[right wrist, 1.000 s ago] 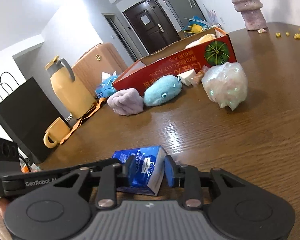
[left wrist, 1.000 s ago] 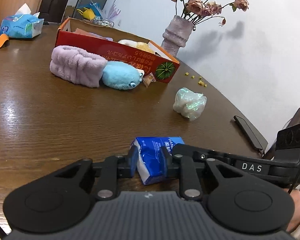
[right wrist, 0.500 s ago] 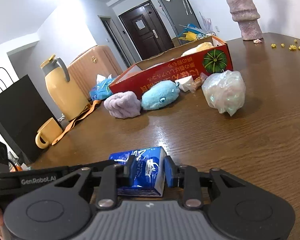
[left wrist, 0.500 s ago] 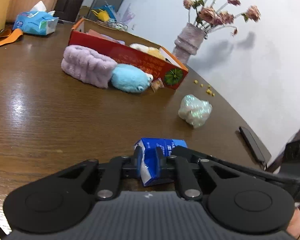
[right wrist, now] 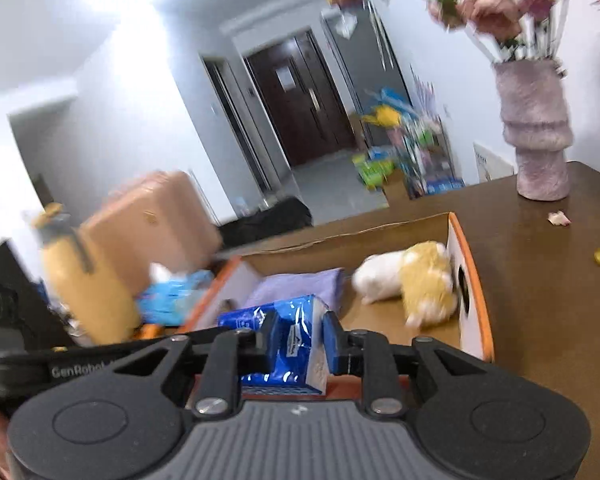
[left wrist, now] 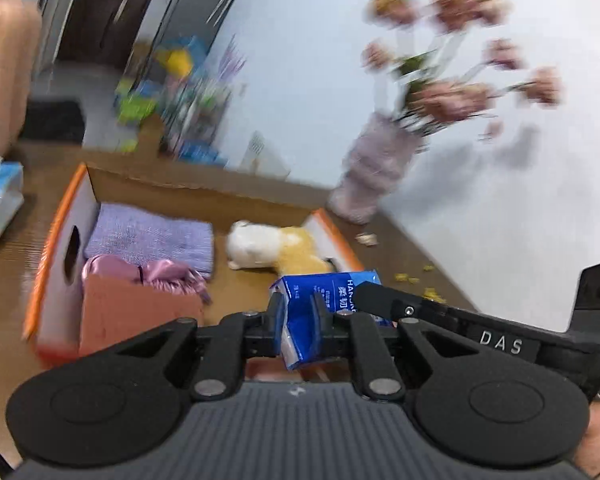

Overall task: Organize soft objects
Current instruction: 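Carry the tissue pack into the box and open the right tool, then lift the right tool out of the box back over the table, then grasp the lavender fuzzy headband with the right tool, then carry the headband into the box and open the right tool, then lift the right tool out of the box back over the table, then grasp the clear iridescent plastic bag with the right tool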

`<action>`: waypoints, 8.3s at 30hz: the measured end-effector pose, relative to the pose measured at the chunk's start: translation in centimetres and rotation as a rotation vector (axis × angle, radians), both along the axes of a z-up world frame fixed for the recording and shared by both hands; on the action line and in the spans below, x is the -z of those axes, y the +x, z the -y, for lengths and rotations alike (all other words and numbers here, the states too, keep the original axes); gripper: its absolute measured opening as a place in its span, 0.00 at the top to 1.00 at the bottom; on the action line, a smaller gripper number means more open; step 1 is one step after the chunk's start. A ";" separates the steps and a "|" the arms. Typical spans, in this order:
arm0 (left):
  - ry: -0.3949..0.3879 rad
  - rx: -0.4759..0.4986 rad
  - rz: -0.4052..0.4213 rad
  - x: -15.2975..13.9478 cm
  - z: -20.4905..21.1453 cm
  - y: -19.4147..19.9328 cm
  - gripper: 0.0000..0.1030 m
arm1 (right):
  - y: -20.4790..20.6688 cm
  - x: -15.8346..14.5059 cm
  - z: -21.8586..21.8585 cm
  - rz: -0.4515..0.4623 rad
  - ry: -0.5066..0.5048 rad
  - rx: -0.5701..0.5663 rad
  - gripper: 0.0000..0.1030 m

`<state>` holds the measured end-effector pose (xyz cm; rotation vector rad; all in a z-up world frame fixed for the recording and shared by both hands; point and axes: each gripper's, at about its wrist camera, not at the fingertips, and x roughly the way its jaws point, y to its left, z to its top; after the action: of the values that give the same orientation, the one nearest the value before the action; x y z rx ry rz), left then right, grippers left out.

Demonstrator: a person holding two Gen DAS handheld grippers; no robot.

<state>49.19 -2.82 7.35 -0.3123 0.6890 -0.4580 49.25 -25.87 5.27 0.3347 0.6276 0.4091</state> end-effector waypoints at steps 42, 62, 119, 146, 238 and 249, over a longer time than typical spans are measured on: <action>0.284 -0.195 0.309 -2.5 -5.1 -23.3 0.01 | -21.1 -5.9 1.2 0.336 -0.371 -0.021 0.17; 0.292 -0.190 0.423 2.5 -4.2 -41.0 0.00 | -40.1 1.7 -0.8 0.402 -0.227 0.120 0.03; 0.017 -0.238 0.014 7.0 -10.8 -16.2 0.84 | -10.4 7.7 -11.1 -0.011 0.025 -0.201 0.90; 0.071 -0.131 -0.013 9.5 -6.3 -30.7 0.55 | -28.7 8.9 -6.3 0.014 -0.109 -0.117 0.62; 0.329 -0.236 0.493 -1.3 -5.3 -37.9 0.00 | -34.7 -3.8 0.6 0.427 -0.197 0.033 0.11; 0.317 -0.238 0.405 1.2 -5.5 -39.6 0.00 | -38.6 1.5 1.3 0.260 -0.170 0.053 0.11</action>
<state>9.59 2.69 6.14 0.0026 0.3142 -0.1699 10.61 -27.13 3.82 0.1325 0.3950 0.3394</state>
